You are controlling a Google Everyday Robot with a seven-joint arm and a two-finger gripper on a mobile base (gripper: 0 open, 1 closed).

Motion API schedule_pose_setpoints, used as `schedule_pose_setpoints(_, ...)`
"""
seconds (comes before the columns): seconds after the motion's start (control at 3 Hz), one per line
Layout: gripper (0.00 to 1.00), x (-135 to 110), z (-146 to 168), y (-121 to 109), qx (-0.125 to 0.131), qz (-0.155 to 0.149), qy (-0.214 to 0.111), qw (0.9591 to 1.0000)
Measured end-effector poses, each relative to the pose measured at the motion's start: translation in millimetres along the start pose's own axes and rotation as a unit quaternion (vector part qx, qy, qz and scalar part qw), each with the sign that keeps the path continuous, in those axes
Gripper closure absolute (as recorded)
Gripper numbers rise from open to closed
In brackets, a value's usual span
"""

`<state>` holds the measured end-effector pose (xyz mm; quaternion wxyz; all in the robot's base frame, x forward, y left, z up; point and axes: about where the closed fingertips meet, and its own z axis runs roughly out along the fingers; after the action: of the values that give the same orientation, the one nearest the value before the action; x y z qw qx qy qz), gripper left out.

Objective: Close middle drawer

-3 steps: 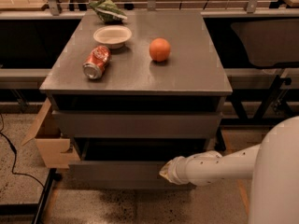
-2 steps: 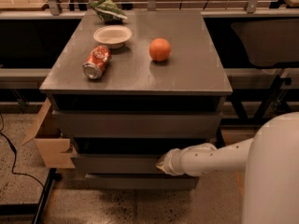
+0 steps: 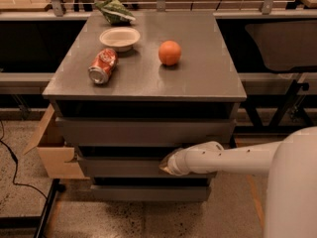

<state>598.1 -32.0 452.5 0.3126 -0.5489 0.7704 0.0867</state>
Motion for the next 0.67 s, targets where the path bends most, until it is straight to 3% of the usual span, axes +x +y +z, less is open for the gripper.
schedule_pose_setpoints(0.33, 1.00, 12, -1, 10, -0.041, 0.005, -0.002, 0.9991)
schedule_pose_setpoints(0.67, 1.00, 49, -11, 24, -0.082, 0.035, 0.004, 0.9960)
